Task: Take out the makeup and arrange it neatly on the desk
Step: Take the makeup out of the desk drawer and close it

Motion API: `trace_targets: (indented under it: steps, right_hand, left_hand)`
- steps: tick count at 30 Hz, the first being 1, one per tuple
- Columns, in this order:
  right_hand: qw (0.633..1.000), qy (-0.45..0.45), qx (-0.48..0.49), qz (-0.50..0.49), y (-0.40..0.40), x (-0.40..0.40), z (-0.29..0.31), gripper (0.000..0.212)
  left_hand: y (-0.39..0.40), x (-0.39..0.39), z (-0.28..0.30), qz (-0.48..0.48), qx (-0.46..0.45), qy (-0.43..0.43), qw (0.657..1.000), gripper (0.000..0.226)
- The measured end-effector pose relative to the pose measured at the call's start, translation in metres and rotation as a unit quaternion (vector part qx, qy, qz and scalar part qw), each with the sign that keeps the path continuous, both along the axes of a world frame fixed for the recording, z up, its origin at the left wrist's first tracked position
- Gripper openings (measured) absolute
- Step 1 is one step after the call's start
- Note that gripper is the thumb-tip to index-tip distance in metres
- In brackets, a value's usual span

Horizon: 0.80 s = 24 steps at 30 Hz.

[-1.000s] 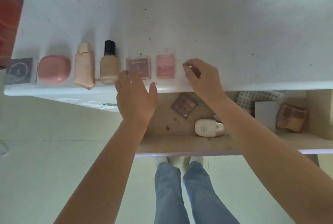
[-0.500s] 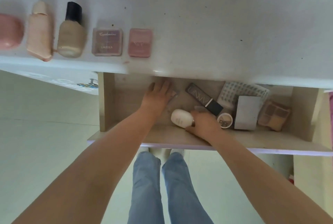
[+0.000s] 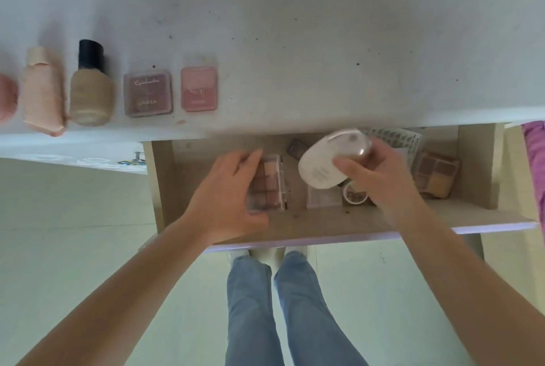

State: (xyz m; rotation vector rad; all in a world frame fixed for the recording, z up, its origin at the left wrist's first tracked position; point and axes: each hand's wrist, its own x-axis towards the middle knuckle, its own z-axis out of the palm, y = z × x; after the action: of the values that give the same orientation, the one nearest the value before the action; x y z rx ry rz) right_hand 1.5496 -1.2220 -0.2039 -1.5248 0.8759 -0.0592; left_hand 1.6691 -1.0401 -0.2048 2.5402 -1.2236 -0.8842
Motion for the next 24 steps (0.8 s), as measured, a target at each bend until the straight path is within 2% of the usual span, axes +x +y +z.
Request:
trace_targets:
  steps: [2, 4, 7, 11, 14, 17, 24]
  right_hand:
    - [0.998, -0.05, -0.03, -0.027, -0.011, 0.015, 0.021, 0.022]
    - [0.992, -0.073, -0.105, -0.008, -0.021, 0.035, 0.039, 0.026]
    - [0.973, -0.032, -0.222, 0.053, -0.038, 0.068, 0.044, 0.044]
    - [0.96, 0.028, -0.267, 0.085, -0.042, 0.098, 0.023, 0.046]
    - [0.939, 0.042, -0.33, 0.084, -0.041, 0.104, 0.006, 0.043]
    - [0.918, 0.047, -0.385, 0.075, -0.045, 0.107, -0.003, 0.038]
    - [0.924, 0.066, -0.374, 0.034, -0.042, 0.113, -0.002, 0.035]
  left_hand:
    - [-0.008, 0.014, 0.025, 0.01, -0.075, -0.094, 0.993, 0.098]
    - [-0.024, 0.034, 0.035, 0.02, -0.105, -0.17, 0.98, 0.084]
    - [-0.059, 0.061, 0.038, 0.001, -0.094, -0.244, 0.965, 0.069]
    - [-0.083, 0.073, 0.018, -0.085, -0.017, -0.254, 0.963, 0.06]
    - [-0.076, 0.074, 0.009, -0.078, -0.001, -0.23, 0.97, 0.06]
    - [-0.069, 0.077, 0.007, -0.097, 0.058, -0.207, 0.972, 0.061]
    - [-0.058, 0.075, 0.012, -0.107, 0.091, -0.198, 0.97, 0.061]
